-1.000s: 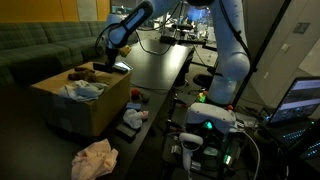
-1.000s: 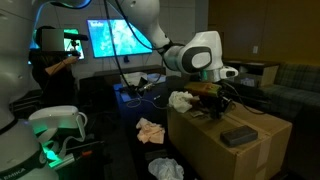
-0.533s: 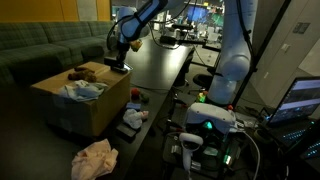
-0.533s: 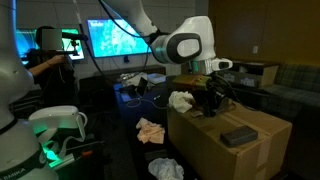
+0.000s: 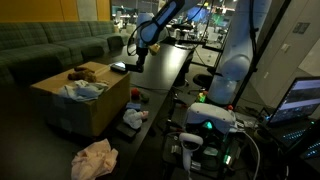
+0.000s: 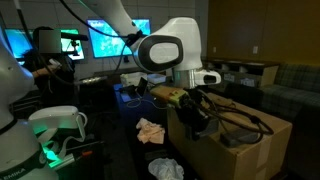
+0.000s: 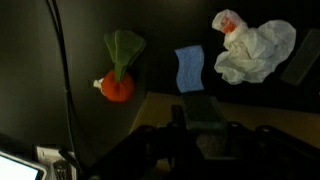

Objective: Place the turnip plushie on the table, then the duster on the box, then the left duster on the table, then the blue sponge on the box, then the white towel on the table, then the white cloth on the box, then the small brown object on the table, then the duster on the box, then the moose on the table, and finally, the peach shirt on the box

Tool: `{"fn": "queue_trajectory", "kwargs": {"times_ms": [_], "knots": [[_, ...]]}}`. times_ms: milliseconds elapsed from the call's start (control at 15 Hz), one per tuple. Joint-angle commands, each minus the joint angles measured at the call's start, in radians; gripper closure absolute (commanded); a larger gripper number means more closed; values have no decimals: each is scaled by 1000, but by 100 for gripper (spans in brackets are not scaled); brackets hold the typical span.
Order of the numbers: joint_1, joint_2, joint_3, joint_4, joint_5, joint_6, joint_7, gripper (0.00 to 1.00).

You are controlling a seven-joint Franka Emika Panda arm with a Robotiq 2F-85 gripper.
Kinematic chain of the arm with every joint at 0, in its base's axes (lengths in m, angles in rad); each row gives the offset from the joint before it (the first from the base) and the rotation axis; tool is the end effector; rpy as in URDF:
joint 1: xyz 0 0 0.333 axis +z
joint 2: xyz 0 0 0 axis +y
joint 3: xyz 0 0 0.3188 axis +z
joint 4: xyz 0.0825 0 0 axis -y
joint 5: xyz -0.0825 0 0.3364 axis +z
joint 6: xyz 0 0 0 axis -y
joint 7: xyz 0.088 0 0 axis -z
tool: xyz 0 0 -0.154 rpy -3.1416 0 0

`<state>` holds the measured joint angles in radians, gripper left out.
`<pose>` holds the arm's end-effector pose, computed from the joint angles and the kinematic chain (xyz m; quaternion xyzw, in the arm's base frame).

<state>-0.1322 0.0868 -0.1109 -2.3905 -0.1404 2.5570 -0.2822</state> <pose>0.4676 -0.1179 0.2833 0.9952 0.0768 0.0265 0.0545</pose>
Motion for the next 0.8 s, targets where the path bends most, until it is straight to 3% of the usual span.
{"fn": "queue_trajectory", "kwargs": {"times_ms": [0, 267, 733], "knots": [[-15, -15, -38, -94, -86, 35, 59, 92], [-29, 99, -66, -99, -118, 60, 85, 92], [-68, 409, -70, 32, -81, 121, 58, 92]]}}
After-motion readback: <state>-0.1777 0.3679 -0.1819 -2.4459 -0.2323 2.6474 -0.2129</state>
